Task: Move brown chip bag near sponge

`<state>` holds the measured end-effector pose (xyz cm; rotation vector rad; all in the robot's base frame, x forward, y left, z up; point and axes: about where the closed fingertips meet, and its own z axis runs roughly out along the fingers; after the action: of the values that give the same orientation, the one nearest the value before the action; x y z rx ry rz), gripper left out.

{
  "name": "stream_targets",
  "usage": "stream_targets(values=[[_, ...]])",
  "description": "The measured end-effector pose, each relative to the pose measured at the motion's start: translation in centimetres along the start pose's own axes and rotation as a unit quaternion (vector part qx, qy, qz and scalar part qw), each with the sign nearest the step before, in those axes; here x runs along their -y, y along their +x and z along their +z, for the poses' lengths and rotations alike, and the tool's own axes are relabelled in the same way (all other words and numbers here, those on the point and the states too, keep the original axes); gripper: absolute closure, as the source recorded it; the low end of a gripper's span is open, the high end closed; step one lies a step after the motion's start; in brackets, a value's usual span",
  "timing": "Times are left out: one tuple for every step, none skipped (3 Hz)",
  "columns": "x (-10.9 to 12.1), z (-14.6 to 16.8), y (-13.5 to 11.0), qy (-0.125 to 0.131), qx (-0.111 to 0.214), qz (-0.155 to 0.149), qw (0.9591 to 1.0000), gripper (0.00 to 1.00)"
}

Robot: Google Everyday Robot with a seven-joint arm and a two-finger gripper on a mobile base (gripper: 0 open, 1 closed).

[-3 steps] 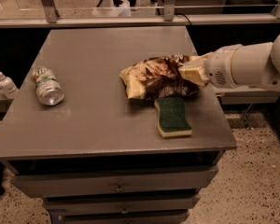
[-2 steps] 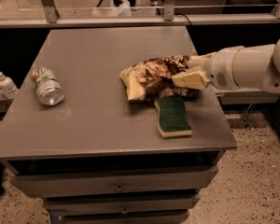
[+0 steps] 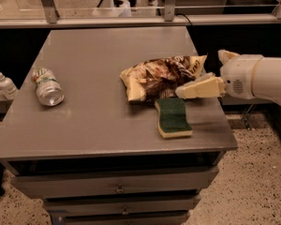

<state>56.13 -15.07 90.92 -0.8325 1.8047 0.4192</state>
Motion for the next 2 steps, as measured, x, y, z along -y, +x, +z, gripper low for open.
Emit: stream_targets(values=[[3.0,-4.4,0.5,0.016,0.052,-0.003,0.9985,0.00],[6.6,-8.7,0.6,0.034,0.083,-0.025,0.9957,0.00]])
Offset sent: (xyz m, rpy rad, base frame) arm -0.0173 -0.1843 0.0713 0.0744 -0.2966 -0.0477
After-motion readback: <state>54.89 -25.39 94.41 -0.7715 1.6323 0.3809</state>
